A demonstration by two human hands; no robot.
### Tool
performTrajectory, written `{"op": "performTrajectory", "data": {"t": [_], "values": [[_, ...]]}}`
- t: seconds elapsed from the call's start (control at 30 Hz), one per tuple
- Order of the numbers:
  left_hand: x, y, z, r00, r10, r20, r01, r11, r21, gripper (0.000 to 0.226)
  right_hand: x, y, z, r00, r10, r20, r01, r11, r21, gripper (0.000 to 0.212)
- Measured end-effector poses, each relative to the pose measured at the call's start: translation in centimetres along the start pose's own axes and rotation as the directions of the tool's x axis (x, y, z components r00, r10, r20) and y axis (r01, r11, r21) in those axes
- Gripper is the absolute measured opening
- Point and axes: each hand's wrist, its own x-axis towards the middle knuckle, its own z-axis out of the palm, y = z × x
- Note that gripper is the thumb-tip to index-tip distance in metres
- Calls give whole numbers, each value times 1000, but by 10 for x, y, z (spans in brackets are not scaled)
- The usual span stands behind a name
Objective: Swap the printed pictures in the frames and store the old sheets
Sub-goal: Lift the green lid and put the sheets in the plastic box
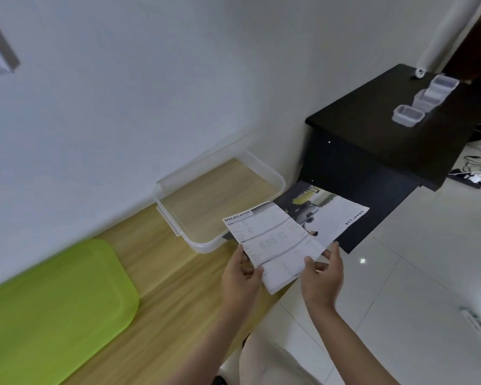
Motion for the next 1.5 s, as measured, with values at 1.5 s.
{"op": "performTrajectory", "data": {"t": [1.5], "values": [[170,13,-88,914,-256,-315,356,877,321,42,101,-53,171,753,290,591,-174,953,-246,84]]}}
